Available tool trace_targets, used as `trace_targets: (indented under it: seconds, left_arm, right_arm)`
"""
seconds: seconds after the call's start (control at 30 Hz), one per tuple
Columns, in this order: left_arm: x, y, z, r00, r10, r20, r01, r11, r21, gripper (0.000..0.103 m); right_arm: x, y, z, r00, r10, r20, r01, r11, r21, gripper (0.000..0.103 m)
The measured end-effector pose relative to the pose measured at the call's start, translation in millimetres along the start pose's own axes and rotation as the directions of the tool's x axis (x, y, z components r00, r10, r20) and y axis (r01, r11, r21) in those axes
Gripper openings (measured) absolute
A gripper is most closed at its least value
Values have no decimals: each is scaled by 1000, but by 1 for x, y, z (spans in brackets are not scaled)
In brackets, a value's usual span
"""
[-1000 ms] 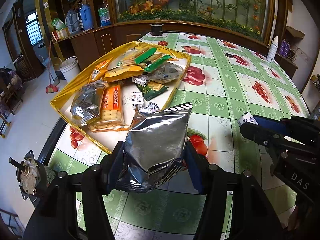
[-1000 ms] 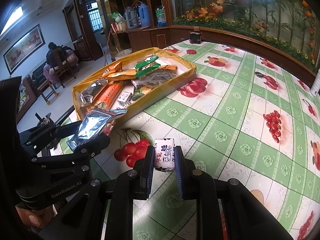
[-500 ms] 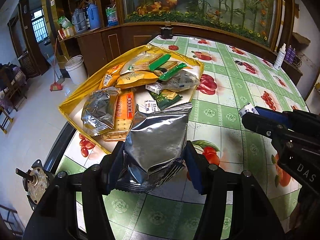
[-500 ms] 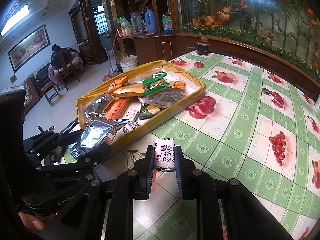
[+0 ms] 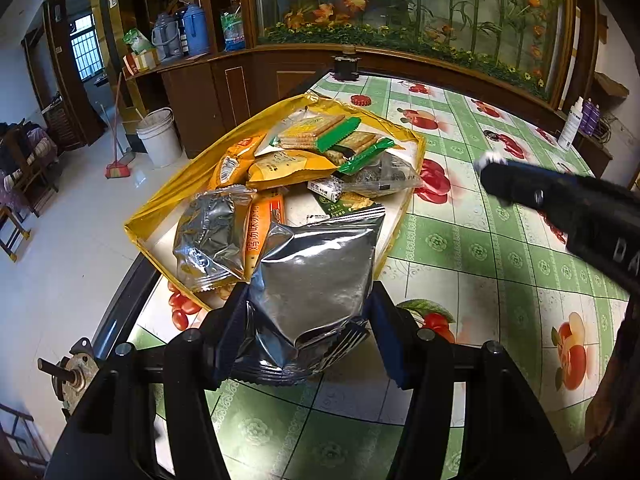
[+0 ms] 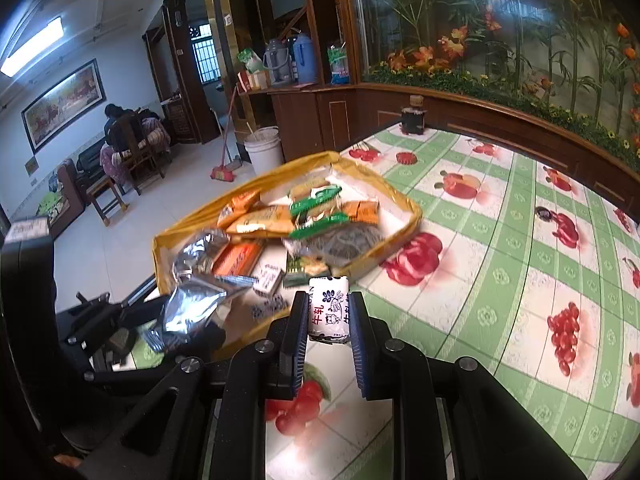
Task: Organize snacks
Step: 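Lower the white candy into the tray with right tool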
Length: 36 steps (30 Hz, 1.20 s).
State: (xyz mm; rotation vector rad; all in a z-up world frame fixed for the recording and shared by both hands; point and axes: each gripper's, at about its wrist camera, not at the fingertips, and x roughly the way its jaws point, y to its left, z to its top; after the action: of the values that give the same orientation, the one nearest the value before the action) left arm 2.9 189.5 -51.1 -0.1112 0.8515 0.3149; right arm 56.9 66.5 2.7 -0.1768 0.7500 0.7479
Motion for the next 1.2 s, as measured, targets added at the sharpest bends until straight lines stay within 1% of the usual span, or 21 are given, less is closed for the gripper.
trace_targets:
  seconds: [0.33, 0.43, 0.57, 0.83, 1.2]
  left_arm:
    - [5, 5, 18, 999, 27, 17, -27, 1000, -11, 58]
    - [8, 7, 23, 999, 37, 22, -36, 999, -17, 58]
    - [15, 9, 30, 999, 48, 24, -47, 999, -20, 58]
    - [29, 8, 36, 998, 55, 7, -55, 998, -22, 58]
    - [42, 9, 41, 997, 72, -7, -72, 997, -21, 58]
  right_arm:
    - [2, -9, 56, 993, 21, 119, -27, 998, 48, 20]
    - [10, -14, 70, 990, 35, 134, -46, 996, 74, 20]
    - [26, -15, 74, 991, 54, 119, -65, 994, 86, 20]
    - [58, -21, 64, 995, 72, 62, -79, 990, 113, 20]
    - [81, -30, 67, 995, 86, 48, -92, 986, 139, 20]
